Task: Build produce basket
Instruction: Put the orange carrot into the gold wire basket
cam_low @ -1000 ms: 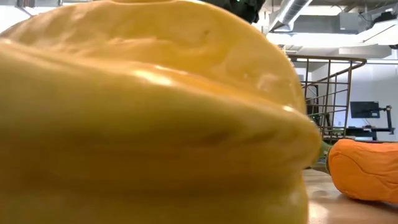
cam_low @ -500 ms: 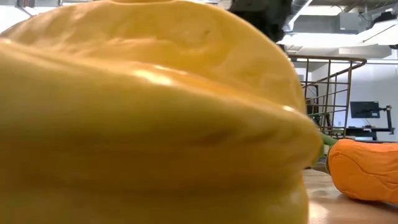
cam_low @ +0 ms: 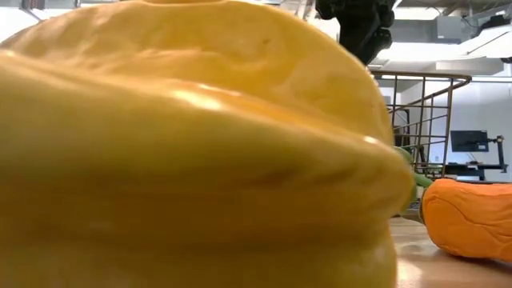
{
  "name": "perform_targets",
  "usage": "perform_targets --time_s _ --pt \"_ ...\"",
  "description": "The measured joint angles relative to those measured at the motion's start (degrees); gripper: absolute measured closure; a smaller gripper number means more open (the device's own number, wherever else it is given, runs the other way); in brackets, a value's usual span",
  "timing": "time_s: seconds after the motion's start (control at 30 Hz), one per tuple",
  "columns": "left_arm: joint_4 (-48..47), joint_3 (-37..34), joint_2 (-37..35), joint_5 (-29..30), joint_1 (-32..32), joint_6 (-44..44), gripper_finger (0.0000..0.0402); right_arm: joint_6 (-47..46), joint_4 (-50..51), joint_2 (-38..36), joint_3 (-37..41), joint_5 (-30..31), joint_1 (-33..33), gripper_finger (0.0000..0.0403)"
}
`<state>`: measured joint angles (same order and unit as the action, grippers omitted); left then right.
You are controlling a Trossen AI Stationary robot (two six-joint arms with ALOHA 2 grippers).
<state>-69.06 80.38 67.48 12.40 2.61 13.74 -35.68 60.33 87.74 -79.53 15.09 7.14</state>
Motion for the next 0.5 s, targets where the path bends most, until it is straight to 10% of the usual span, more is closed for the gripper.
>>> perform_targets --time_s 0.5 --pt "0.0 0.0 0.0 0.0 0.0 0.0 0.029 -17.9 16.7 -5.2 -0.1 -6.3 4.3 0.0143"
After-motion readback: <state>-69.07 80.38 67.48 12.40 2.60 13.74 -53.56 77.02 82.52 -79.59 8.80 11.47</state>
